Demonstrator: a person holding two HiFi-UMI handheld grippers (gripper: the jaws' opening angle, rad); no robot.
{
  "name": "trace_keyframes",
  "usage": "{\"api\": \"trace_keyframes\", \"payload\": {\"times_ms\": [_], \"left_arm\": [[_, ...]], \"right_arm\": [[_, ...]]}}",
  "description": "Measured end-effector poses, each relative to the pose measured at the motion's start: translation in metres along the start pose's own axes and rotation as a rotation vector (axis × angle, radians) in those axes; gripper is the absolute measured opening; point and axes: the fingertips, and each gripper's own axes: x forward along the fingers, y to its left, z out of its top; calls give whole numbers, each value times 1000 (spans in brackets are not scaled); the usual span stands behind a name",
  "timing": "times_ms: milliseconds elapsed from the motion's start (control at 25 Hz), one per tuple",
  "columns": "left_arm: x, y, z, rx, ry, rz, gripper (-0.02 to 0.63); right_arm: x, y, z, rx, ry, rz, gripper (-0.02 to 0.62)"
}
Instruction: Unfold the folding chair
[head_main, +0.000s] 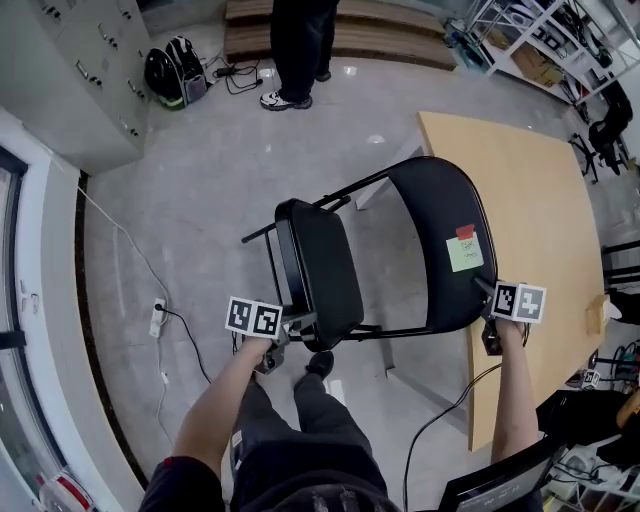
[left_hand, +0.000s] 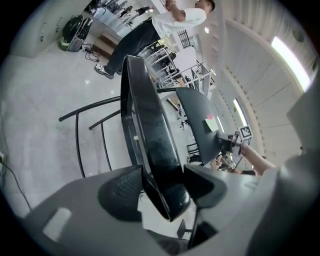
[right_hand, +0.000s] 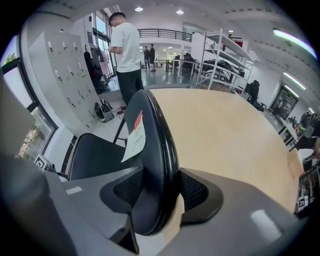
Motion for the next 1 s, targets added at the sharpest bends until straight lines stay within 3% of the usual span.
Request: {"api": "trace_keyframes", "payload": {"times_ms": [280,520,760,1000], "left_arm": [[-39,53,-24,-77,-45,23,207],[-57,76,-33,-184,-159,-35,201],[-80,135,-49,-222,-190,-33,204],[-98,165,-58,-295,-233,-39,206]], "right_arm": [[15,20,-20,30,31,1,216],[13,32,-23,51,55,7,220],[30,68,-42,79,85,15,221],[29,80,-45,102,92,30,222]]}}
